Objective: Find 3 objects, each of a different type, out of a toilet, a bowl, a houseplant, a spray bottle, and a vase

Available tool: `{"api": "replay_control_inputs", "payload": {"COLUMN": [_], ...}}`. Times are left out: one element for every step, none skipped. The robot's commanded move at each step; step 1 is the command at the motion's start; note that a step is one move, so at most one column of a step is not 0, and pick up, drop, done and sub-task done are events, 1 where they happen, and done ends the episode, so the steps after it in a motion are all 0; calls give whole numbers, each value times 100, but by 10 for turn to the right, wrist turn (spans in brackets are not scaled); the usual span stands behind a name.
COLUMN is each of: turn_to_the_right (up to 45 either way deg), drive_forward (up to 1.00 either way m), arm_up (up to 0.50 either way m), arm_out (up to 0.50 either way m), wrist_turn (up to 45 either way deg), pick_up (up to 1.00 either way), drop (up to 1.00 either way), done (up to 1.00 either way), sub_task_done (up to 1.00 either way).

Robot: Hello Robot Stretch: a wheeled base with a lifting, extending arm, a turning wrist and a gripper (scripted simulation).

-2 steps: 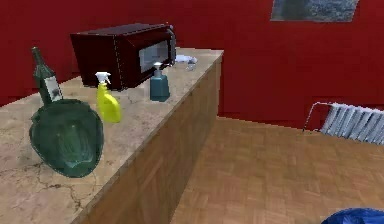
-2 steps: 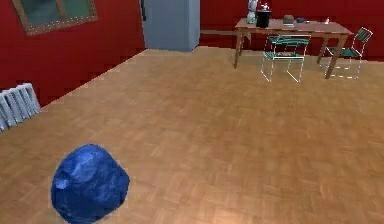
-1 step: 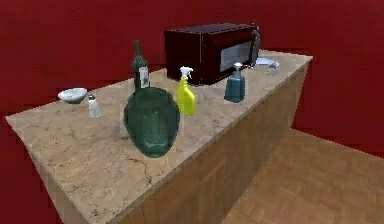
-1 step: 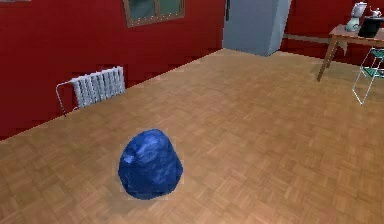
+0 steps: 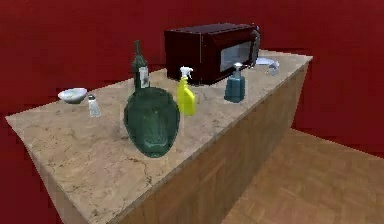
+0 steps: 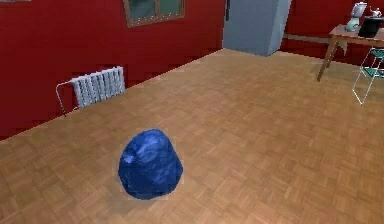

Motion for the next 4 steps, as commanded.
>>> {"api": "replay_control_inputs", "payload": {"turn_to_the_right": [450, 450, 330, 0], "drive_forward": [0, 0, 0, 100], "arm_up": [0, 0, 0, 0], "arm_out": [0, 0, 0, 0], "wrist_turn": [0, 0, 0, 0], "pick_up": [0, 0, 0, 0], "drop": [0, 0, 0, 0], "done": [0, 0, 0, 0], "sub_task_done": [0, 0, 0, 0]}}
